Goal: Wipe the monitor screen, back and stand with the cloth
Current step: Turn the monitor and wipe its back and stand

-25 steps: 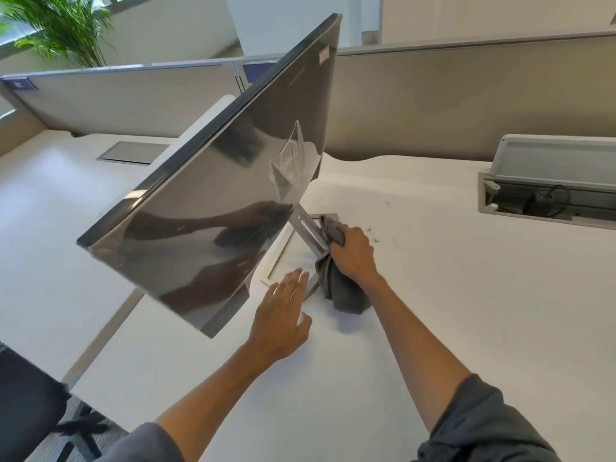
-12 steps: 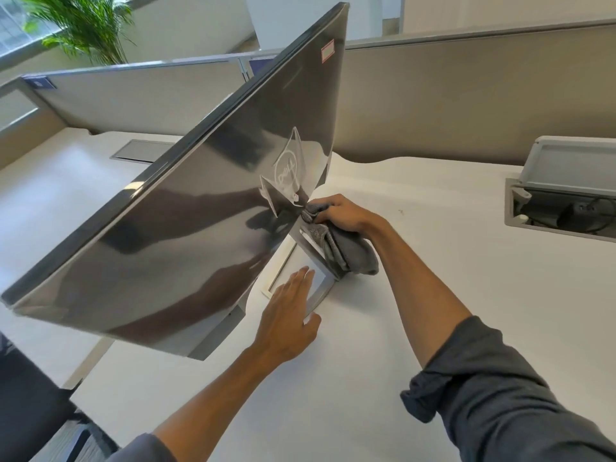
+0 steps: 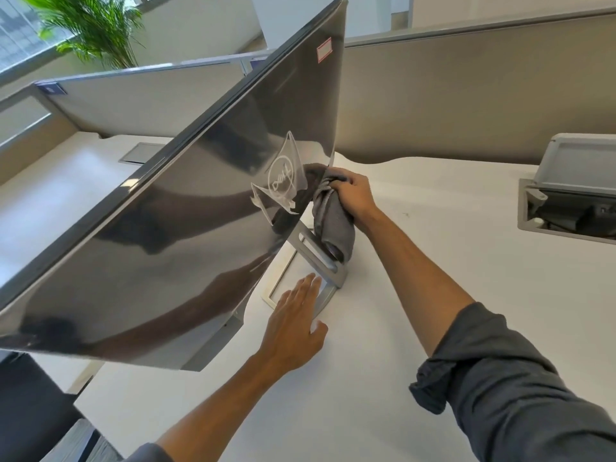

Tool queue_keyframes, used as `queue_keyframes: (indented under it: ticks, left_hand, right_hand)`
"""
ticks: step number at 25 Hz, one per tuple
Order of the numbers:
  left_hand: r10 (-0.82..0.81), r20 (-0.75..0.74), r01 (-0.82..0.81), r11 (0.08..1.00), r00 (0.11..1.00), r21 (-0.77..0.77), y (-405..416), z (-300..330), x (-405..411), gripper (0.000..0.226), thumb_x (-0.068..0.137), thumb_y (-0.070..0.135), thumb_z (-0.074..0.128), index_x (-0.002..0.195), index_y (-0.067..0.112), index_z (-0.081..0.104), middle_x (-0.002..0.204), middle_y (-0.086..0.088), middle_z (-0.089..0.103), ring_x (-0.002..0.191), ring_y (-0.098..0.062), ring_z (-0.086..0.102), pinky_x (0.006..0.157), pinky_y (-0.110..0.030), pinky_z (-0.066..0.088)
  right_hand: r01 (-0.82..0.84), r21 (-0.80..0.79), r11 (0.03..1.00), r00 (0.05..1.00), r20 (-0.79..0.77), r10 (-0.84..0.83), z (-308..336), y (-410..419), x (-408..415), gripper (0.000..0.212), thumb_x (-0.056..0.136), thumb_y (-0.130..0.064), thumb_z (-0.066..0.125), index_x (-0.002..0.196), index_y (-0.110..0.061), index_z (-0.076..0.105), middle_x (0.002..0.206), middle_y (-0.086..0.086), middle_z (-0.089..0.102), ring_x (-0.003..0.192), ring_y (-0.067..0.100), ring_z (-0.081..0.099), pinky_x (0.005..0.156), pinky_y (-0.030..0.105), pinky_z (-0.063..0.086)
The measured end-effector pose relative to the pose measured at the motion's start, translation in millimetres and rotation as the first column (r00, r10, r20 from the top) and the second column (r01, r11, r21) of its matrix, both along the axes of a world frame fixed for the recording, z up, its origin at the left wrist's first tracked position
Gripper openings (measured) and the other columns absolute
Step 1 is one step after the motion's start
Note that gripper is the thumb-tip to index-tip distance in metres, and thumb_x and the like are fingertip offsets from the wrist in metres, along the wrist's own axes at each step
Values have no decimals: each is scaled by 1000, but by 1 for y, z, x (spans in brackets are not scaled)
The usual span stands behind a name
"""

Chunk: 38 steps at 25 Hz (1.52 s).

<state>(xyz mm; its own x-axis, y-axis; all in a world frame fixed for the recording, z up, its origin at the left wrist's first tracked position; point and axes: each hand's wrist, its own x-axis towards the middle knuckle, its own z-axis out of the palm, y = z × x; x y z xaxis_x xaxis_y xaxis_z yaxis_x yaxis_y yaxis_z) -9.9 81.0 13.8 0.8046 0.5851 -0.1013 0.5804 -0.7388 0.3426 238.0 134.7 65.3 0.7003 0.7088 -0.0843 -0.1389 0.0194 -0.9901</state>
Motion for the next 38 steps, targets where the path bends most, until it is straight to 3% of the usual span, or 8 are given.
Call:
queue_keyframes:
  ticks: [3, 11, 17, 22, 26, 30, 33, 38]
  left_hand:
    - [10, 18, -10, 1000, 1000, 19, 0, 1, -1, 72, 88, 41, 38, 152, 30, 5, 153, 18, -6, 148, -13, 4, 116, -28, -2]
    - [12, -27, -10, 996, 1000, 88, 0, -3, -9, 72, 89, 42, 42, 152, 30, 8, 155, 16, -3, 147, -12, 6, 115, -29, 0]
    - [16, -37, -11, 992, 999, 125, 5, -6, -14, 71, 90, 40, 45, 152, 29, 11, 154, 16, -2, 142, -6, 1, 114, -27, -2]
    - [6, -54, 2, 990, 999, 145, 8, -5, -17, 71, 90, 45, 40, 151, 31, 7, 154, 16, -4, 141, -4, -2, 113, -25, -5]
    - [4, -72, 7, 990, 997, 143, 6, -7, -22, 69, 92, 45, 40, 152, 30, 10, 155, 14, -2, 145, -8, 2, 114, -25, -4]
    - [-5, -70, 15, 989, 998, 145, 7, -7, -24, 70, 92, 46, 40, 152, 30, 8, 156, 14, -2, 147, -10, 5, 116, -26, -2]
    - [-10, -60, 18, 989, 998, 145, 8, -6, -26, 69, 92, 46, 40, 151, 31, 8, 156, 14, -2, 145, -8, 2, 117, -27, 0]
    - [-14, -43, 20, 990, 999, 142, 1, -9, -32, 69, 94, 44, 41, 153, 29, 9, 154, 17, -4, 140, -2, -2, 114, -23, -3]
  right_hand:
    - [353, 11, 935, 935, -6, -353, -5, 3, -15, 27, 87, -14, 63, 113, -18, 67, 107, -2, 69, 95, 15, 63, 92, 27, 52]
    - [314, 109, 943, 852, 406, -330, -31, 14, -37, 25, 88, -11, 65, 113, -12, 65, 119, 5, 59, 93, 11, 57, 76, -7, 34]
    - [204, -148, 968, 641, 768, -18, -73, 16, -38, 28, 92, -31, 61, 118, -19, 65, 120, 3, 61, 96, 20, 65, 77, 22, 48]
    - [364, 142, 921, 765, 518, -382, -42, 16, -36, 35, 88, -12, 63, 123, -12, 59, 127, 8, 53, 101, 12, 56, 86, 20, 48]
    - [259, 53, 964, 822, 512, -249, -43, 24, -40, 28, 91, -14, 60, 119, -14, 60, 123, 6, 54, 99, 21, 62, 88, 28, 53]
    - [216, -153, 964, 802, 592, -85, -54, 15, -33, 26, 93, -23, 58, 118, -19, 62, 116, 4, 60, 98, 20, 61, 81, 20, 41]
    - [324, 28, 946, 898, 305, -316, -39, 16, -30, 25, 92, -21, 60, 116, -16, 63, 112, -1, 65, 97, 12, 60, 82, 7, 40]
    - [134, 52, 990, 987, 86, -138, -35, 21, -38, 19, 91, -18, 62, 108, -15, 68, 101, 1, 71, 92, 18, 65, 92, 34, 53]
